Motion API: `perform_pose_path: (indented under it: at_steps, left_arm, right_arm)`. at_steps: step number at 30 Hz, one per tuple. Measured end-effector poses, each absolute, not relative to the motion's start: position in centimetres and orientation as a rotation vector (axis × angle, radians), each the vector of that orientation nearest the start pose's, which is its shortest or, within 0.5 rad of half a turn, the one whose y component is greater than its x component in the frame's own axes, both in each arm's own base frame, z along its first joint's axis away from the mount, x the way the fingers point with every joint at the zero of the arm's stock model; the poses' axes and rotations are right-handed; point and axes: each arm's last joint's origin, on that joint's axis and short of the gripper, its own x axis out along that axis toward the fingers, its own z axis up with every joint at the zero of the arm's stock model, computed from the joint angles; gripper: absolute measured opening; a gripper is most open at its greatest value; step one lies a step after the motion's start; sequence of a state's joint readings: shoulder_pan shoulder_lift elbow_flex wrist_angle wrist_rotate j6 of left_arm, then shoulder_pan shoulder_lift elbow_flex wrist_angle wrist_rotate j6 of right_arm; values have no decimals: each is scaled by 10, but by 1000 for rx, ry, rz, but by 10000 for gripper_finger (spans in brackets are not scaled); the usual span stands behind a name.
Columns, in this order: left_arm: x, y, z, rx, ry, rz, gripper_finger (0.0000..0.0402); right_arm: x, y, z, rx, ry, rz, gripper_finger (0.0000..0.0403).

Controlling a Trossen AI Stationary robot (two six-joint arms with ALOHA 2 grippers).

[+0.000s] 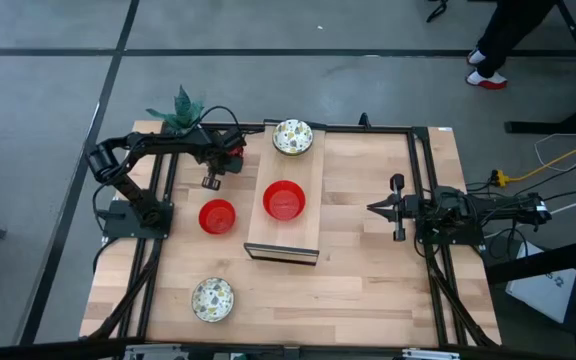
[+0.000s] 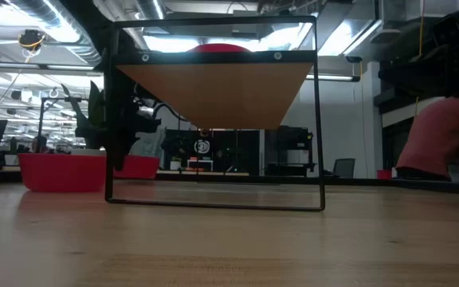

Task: Pick & Place Mini bowls
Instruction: Stack the top red bowl on top of the red bowl on the shelf

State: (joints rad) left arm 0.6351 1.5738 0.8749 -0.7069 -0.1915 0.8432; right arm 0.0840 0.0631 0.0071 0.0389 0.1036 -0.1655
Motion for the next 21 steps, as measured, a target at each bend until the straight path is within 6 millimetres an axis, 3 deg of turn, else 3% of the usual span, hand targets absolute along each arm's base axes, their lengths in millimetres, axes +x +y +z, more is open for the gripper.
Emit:
perform_pose_path:
  at_steps: [21]
  left_arm:
    - [220, 151, 219, 314, 1594, 118, 3]
  right_arm:
    - [101, 5, 165, -167, 19, -18, 26]
